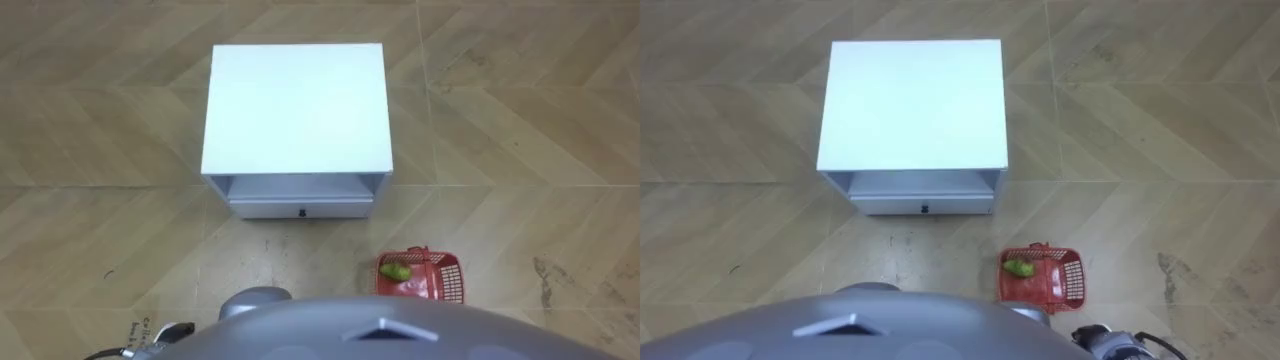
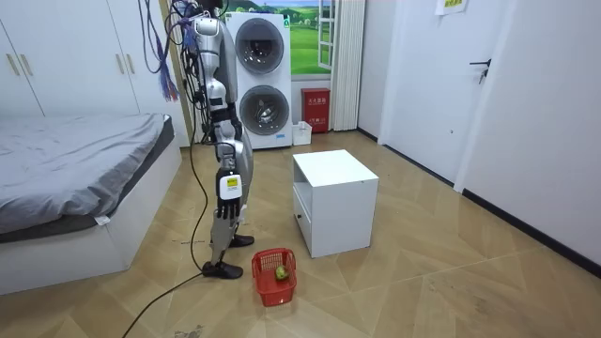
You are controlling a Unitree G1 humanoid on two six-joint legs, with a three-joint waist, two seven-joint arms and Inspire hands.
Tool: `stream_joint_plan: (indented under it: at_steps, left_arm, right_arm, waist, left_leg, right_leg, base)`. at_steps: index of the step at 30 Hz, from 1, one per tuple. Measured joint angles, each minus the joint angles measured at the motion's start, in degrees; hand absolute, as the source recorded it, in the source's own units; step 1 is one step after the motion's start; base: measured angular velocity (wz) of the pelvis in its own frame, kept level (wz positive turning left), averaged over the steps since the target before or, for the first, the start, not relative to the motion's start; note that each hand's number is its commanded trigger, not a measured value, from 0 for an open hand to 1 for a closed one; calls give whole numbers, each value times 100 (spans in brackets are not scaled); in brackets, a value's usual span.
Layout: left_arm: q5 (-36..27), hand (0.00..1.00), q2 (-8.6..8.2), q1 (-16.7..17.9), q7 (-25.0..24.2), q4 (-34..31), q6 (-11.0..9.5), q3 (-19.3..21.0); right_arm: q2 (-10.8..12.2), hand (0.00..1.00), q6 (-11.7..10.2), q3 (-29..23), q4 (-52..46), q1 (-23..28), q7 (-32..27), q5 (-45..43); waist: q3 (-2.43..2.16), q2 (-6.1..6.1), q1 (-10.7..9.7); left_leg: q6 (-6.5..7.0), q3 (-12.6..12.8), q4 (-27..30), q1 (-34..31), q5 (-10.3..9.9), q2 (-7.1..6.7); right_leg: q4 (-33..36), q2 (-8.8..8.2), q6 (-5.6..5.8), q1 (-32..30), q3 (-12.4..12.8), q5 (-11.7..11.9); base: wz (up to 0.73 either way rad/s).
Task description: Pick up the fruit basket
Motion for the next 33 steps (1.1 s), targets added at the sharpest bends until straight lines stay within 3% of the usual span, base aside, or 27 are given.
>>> stream_joint_plan:
  at_steps: [16, 33]
  left_arm:
    - [123, 0, 14, -7, 2, -56, -7, 98]
    - [233, 0, -2, 44, 13, -37, 2, 97]
  right_arm:
    - [0, 0, -1, -123, 34, -96, 73, 60]
    - [0, 0, -7, -203, 24, -90, -27, 201]
  waist:
    - [25, -82, -14]
    - [-1, -18, -24]
  left_leg:
    - [0, 7, -36, 63, 0, 0]
    - [0, 10, -2, 74, 0, 0]
  right_leg:
    - [1, -4, 0, 17, -25, 0]
    - [4, -6, 0, 39, 2, 0]
  base:
    - [0]
    - [0]
